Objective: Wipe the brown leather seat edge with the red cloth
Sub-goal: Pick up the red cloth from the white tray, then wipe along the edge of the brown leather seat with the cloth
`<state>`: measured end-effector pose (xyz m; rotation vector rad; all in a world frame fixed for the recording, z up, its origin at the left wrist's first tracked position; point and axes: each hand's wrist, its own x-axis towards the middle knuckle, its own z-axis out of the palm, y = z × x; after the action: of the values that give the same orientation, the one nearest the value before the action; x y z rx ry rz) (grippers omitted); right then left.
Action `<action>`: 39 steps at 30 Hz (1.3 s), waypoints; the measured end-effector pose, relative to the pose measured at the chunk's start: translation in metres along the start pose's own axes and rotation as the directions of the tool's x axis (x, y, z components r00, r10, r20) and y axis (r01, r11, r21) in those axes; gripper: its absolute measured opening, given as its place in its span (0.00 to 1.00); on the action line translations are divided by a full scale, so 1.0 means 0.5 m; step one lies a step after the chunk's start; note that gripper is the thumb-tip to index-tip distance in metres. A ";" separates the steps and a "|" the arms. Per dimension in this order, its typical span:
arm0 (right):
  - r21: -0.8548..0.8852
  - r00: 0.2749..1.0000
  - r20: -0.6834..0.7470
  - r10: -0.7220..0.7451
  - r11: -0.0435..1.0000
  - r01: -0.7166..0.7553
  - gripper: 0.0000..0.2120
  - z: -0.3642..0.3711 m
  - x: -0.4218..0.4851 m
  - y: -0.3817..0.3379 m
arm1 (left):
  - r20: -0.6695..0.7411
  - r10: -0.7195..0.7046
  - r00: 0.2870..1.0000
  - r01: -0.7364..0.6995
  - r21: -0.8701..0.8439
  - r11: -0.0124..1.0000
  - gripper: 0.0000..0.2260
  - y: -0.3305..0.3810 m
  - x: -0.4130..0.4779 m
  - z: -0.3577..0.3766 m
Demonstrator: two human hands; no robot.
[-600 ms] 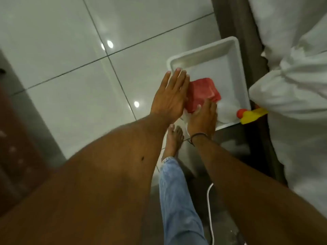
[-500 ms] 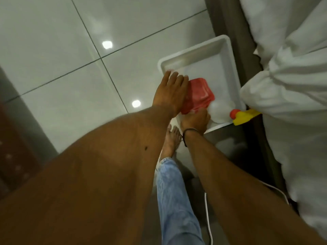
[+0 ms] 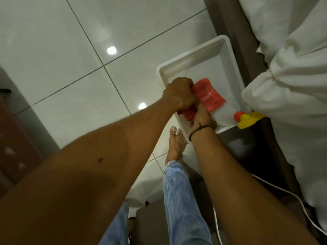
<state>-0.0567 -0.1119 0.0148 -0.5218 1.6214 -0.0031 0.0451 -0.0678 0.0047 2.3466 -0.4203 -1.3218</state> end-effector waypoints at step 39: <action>-0.779 0.817 0.565 0.117 0.402 0.481 0.26 0.148 -0.250 1.382 | -0.796 -0.055 0.603 0.469 0.297 0.832 0.32 -1.258 -0.880 -0.025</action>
<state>-0.2106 0.5692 -0.0884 -1.4325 0.8243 0.8591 -0.1293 0.6798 0.0261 3.2143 -0.1037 -0.1604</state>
